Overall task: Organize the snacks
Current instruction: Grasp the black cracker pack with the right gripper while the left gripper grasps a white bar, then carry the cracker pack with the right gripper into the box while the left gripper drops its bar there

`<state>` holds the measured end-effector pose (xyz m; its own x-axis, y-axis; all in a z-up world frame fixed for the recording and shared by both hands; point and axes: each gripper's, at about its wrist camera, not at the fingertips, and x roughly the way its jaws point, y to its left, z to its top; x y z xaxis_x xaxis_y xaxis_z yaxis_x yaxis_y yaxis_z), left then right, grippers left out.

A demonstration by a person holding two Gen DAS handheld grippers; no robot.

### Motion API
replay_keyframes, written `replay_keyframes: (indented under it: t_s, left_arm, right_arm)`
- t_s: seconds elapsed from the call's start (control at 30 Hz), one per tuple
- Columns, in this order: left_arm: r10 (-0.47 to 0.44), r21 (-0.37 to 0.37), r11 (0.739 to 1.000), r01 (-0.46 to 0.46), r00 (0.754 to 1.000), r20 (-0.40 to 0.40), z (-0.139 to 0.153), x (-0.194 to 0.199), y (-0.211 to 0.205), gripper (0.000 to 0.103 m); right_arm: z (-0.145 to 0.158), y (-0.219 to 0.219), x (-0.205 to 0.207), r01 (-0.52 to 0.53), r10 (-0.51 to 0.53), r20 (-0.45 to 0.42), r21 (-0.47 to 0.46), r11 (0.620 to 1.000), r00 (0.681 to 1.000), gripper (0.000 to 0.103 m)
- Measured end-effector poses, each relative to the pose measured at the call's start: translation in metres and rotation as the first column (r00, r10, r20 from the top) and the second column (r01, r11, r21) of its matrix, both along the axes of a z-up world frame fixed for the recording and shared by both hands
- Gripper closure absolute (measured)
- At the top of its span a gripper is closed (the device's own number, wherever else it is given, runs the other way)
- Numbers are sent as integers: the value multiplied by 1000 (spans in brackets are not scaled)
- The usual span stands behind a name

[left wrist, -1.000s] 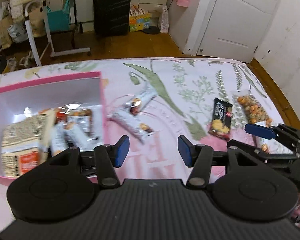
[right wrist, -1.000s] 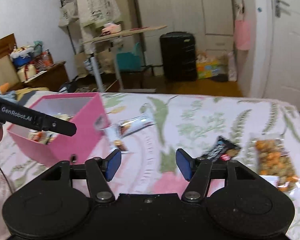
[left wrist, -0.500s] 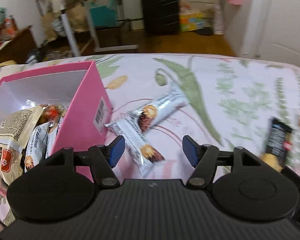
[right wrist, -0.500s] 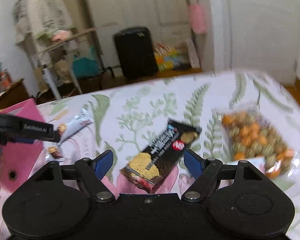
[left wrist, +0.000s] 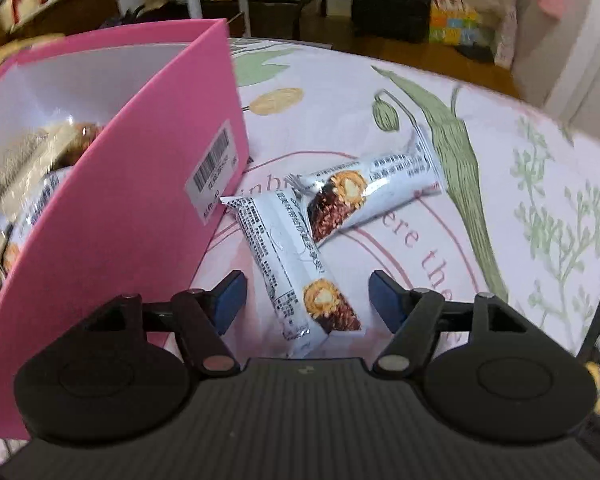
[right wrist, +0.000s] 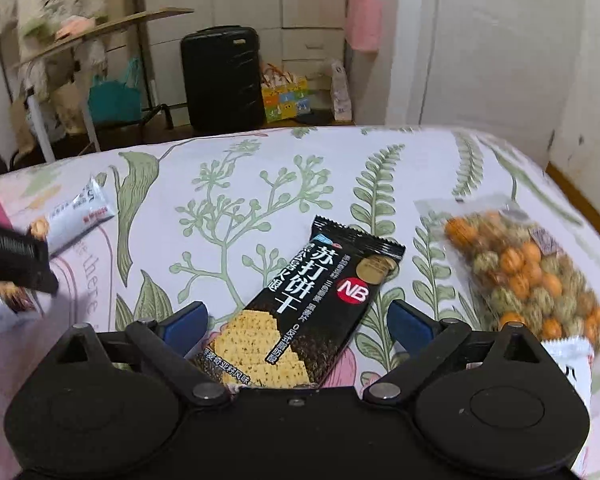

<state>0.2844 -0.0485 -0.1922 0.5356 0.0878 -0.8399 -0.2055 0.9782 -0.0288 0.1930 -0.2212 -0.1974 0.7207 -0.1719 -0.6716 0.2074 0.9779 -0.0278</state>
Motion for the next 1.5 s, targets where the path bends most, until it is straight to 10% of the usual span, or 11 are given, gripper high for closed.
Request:
replay_keyframes:
  t_s: [0.33, 1.5]
  left_arm:
    - [-52, -8, 999, 52, 999, -13, 2, -8, 10, 71]
    - [-451, -67, 889, 454, 891, 52, 94, -159, -7, 74]
  right_arm:
    - [16, -19, -27, -78, 78, 3, 57, 995, 997, 35]
    - [87, 17, -136, -311, 315, 24, 257, 915, 949, 39]
